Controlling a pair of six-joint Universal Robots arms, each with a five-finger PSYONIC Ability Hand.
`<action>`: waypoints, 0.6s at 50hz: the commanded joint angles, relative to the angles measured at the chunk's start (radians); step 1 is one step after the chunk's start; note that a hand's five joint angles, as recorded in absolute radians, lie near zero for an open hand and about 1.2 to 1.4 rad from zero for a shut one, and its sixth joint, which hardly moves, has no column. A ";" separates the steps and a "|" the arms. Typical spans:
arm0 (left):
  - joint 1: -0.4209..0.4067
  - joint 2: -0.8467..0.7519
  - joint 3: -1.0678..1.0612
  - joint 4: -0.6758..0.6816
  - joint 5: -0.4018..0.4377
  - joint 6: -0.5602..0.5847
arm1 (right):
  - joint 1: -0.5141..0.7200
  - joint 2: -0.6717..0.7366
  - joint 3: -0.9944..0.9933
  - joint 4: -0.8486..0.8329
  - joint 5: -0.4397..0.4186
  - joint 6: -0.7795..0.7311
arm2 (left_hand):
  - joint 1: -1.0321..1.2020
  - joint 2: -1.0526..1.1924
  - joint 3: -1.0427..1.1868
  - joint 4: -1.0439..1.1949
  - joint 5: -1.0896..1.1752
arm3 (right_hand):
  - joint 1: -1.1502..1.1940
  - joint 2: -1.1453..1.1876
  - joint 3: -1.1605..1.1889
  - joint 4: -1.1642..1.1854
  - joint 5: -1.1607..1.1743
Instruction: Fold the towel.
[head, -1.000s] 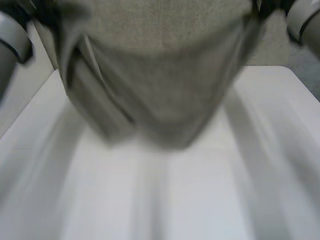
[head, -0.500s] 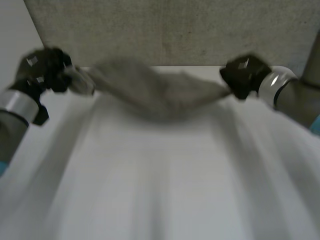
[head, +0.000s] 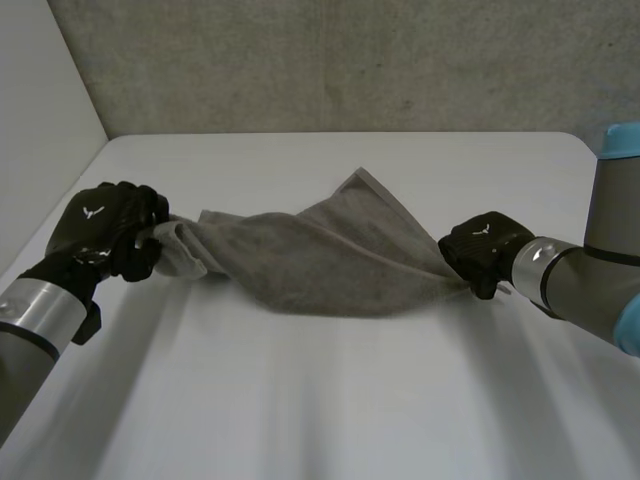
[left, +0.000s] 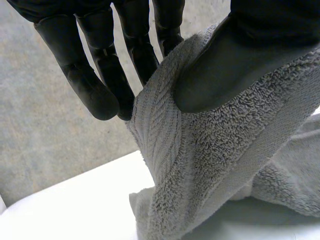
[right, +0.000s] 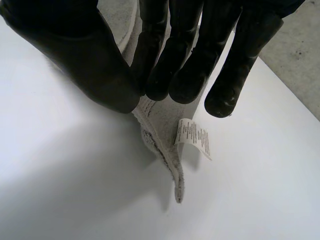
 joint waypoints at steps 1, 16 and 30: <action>0.015 0.034 -0.030 -0.001 -0.002 0.001 | -0.002 -0.067 0.070 0.004 -0.002 -0.017 | 0.014 -0.078 -0.145 -0.117 -0.238 | 0.213 0.073 0.061 0.069 0.105; 0.027 0.082 -0.048 -0.058 0.054 -0.001 | -0.100 -0.327 0.242 0.041 -0.008 -0.124 | 0.014 -0.078 -0.145 -0.117 -0.238 | 0.213 0.073 0.061 0.069 0.105; 0.029 0.352 0.157 -0.294 0.063 -0.019 | -0.168 -0.549 0.013 0.130 -0.099 -0.054 | 0.014 -0.078 -0.145 -0.117 -0.238 | 0.213 0.073 0.061 0.069 0.105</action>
